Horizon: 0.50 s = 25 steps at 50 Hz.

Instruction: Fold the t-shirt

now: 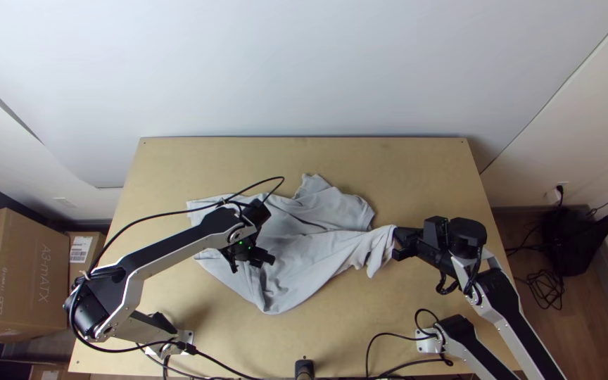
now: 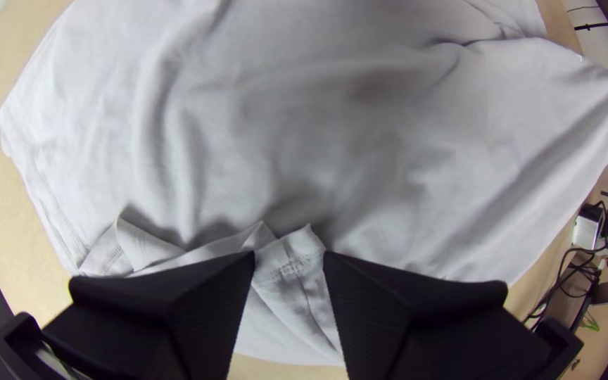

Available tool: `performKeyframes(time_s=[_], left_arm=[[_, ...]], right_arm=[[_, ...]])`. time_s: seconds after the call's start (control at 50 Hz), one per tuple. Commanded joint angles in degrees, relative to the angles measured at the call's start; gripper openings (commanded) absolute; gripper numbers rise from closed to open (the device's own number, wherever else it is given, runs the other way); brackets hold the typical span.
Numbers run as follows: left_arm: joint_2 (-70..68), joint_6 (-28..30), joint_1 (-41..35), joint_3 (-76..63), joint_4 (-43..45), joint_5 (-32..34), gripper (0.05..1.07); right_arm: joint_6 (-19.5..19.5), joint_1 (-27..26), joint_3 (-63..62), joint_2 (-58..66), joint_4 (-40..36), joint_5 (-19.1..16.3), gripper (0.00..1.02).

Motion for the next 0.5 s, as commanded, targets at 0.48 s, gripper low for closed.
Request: performKeyframes(time_s=[0.48], left_arm=[[-5.7, 0.9, 5.9, 0.6, 0.1, -1.6, 0.08]], right_arm=[[1.7, -5.2, 2.7, -0.6, 0.1, 0.3, 0.02]])
